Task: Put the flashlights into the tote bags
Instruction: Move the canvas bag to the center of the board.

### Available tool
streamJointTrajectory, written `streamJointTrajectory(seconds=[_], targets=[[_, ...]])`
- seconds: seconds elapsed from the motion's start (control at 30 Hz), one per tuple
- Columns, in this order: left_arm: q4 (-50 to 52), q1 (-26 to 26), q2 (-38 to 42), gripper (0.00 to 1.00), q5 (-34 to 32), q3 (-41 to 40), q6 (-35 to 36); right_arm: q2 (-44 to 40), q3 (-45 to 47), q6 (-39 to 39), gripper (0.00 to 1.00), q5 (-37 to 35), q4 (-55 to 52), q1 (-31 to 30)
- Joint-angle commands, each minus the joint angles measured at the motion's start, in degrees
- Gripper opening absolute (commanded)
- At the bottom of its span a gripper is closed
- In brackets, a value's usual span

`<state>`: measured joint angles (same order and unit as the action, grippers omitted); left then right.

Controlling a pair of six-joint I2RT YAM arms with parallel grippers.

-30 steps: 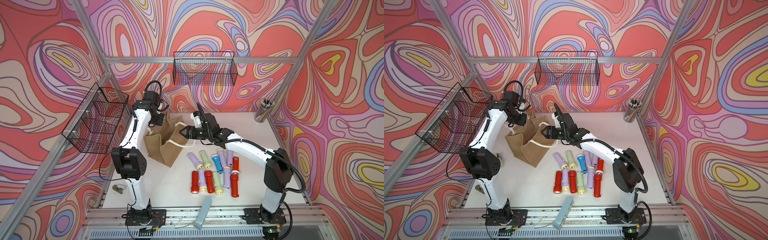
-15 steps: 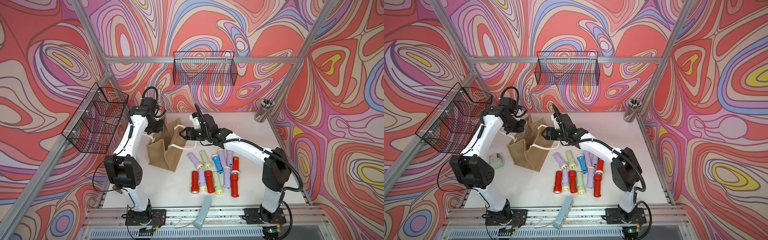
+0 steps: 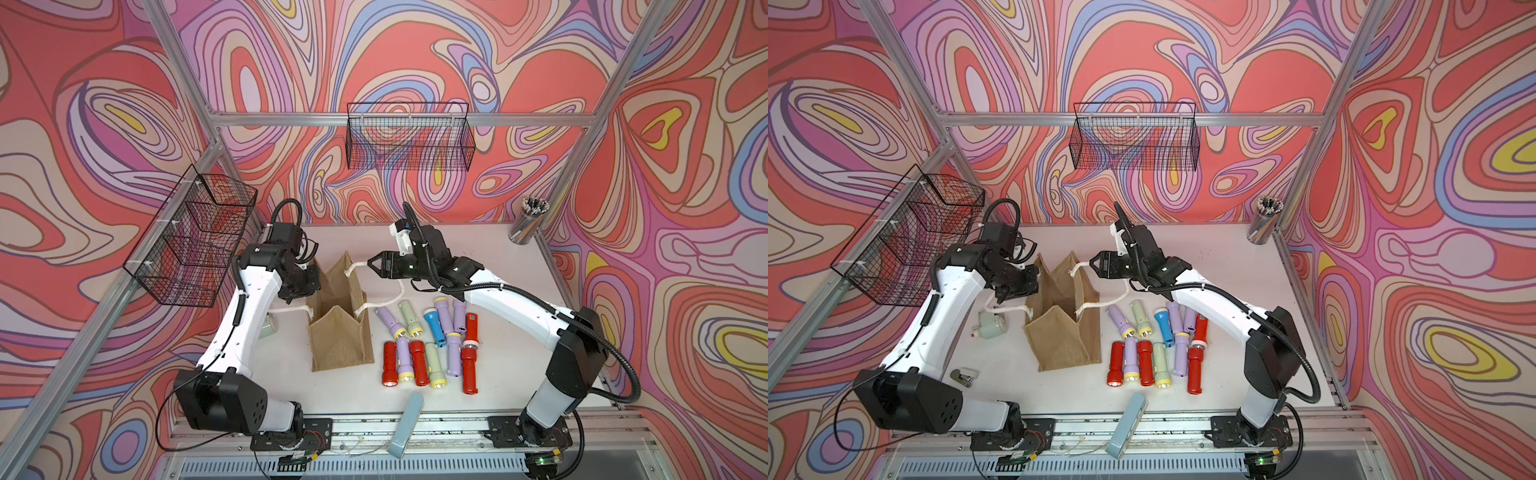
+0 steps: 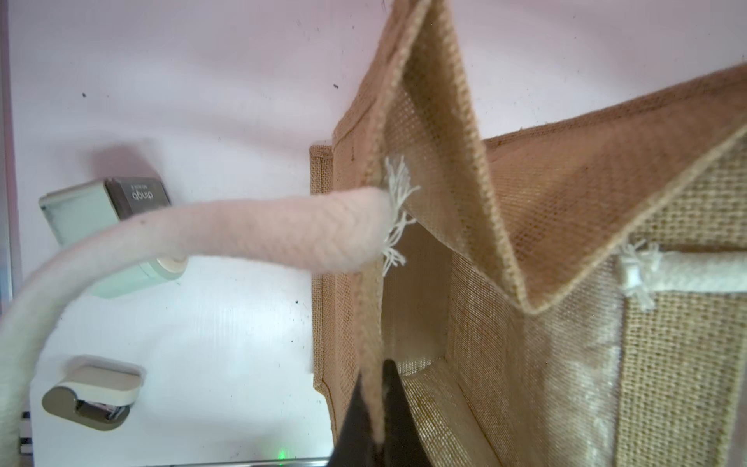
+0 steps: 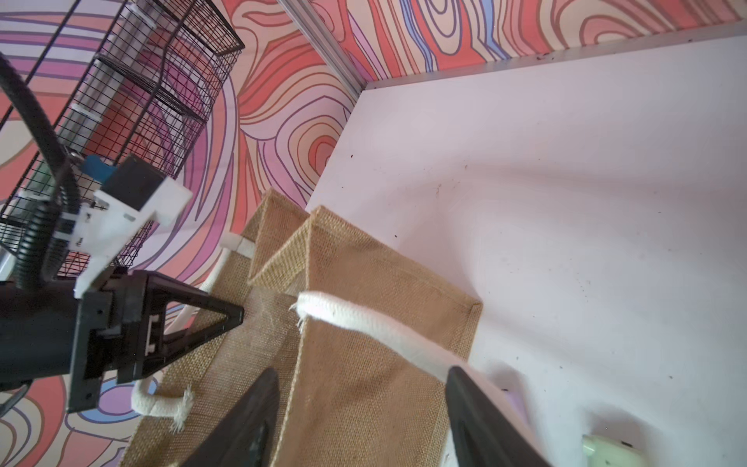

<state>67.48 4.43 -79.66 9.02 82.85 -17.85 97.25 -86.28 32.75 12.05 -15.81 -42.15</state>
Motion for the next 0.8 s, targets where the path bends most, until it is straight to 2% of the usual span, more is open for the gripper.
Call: streamJointTrajectory(seconds=[0.0, 0.3, 0.57, 0.77], targets=[[1.5, -0.2, 3.1, 0.0, 3.4, -3.0, -1.0, -3.0, 0.8, -2.5, 0.68, -5.1, -3.5, -0.4], [1.8, -0.2, 6.3, 0.0, 1.4, -5.7, -1.0, -7.6, 1.4, -6.0, 0.68, -13.8, -11.3, -0.4], [-1.1, -0.3, 10.0, 0.15, 5.0, -8.6, -6.3, -12.4, 2.2, -8.5, 0.7, -24.9, -21.5, -0.3], [-1.3, -0.3, 11.1, 0.26, 3.9, -8.0, -6.3, -15.5, 3.2, -8.1, 0.71, -31.5, -29.8, 0.5]])
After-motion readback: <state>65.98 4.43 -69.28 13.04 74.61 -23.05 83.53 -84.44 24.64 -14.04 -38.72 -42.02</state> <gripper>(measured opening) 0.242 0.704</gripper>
